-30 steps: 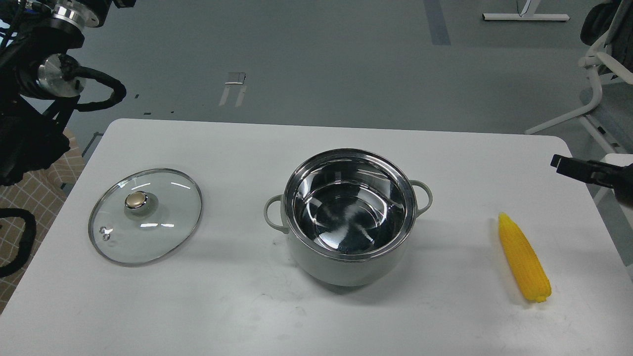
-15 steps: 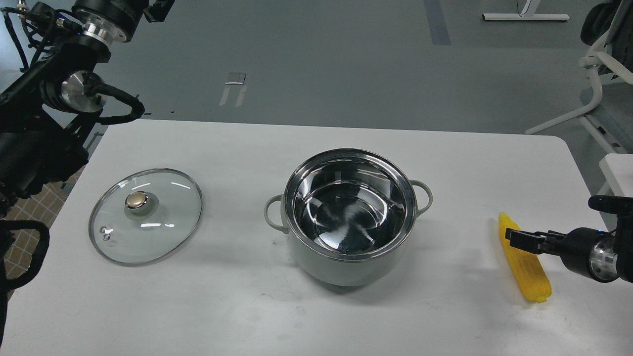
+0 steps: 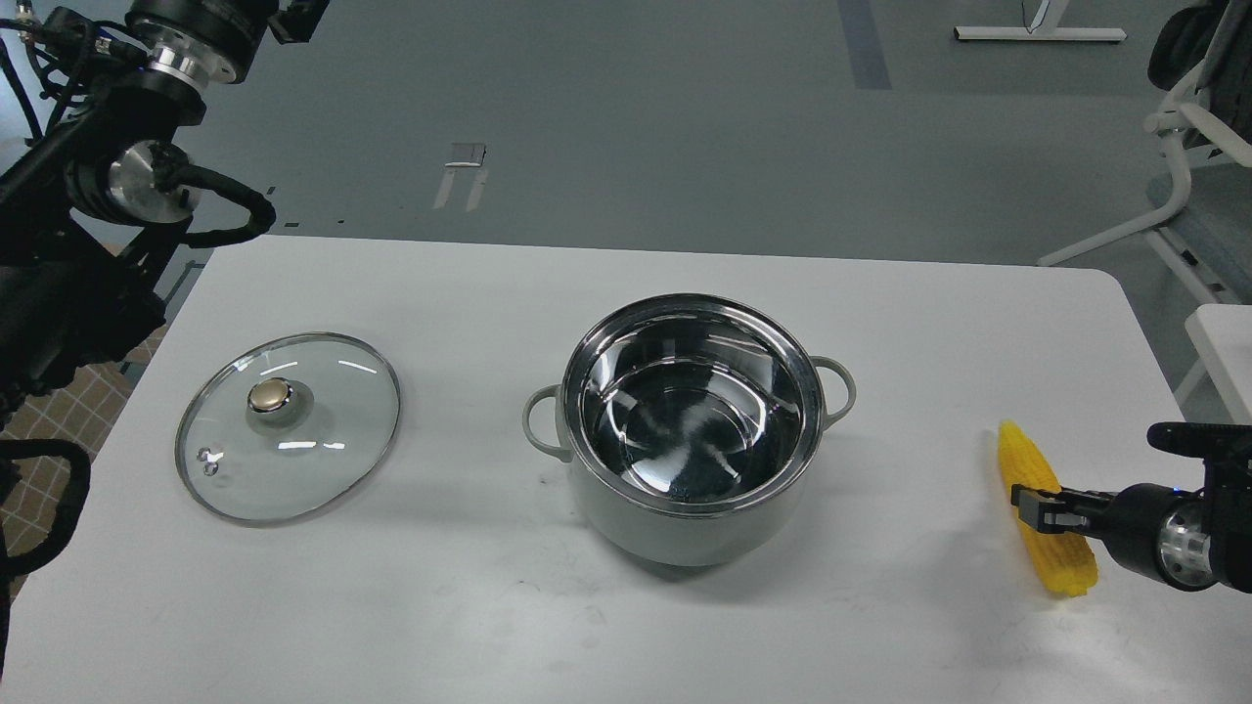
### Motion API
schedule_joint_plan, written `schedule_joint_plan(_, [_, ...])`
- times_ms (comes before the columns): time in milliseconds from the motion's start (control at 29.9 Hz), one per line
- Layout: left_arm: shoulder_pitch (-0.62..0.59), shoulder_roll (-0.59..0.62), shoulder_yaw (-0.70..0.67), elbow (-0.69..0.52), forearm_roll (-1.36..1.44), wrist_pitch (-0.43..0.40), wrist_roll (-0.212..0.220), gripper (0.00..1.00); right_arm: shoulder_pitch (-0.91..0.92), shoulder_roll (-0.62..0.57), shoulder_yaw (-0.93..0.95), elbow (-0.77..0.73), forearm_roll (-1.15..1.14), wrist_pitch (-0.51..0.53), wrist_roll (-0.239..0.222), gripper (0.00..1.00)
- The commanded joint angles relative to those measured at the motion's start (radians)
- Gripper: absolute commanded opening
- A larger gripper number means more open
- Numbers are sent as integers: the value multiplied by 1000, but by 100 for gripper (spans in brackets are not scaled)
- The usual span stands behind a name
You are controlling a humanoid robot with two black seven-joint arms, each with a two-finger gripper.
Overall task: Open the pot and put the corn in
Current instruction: 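Reach the right gripper down and grasp the yellow corn cob, then lift the corn cob and carry it over the open pot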
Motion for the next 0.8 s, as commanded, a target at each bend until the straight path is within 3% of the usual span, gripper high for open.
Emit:
schedule_joint_plan(0, [0,1,-1,0,3,2,0,98,11,20,25,7,1,0,0,0])
schedule_joint_plan(301, [-6,-1,-4,-1,0,2,2,97,159,57,300,79,128,0,5,0])
schedule_joint_plan(435, [-7,-1,-4,-3,3,4,0,98,248,106,298,194,188,0,5,0])
schedule_joint_plan(602, [-7,19,-4,-3,3,2,2,98,288,282,256,268,227,0,-1,0])
schedule_joint_plan(769, [-7,30,-12,-3,3,2,0,98,287,365,49,265,209,0,-12,0])
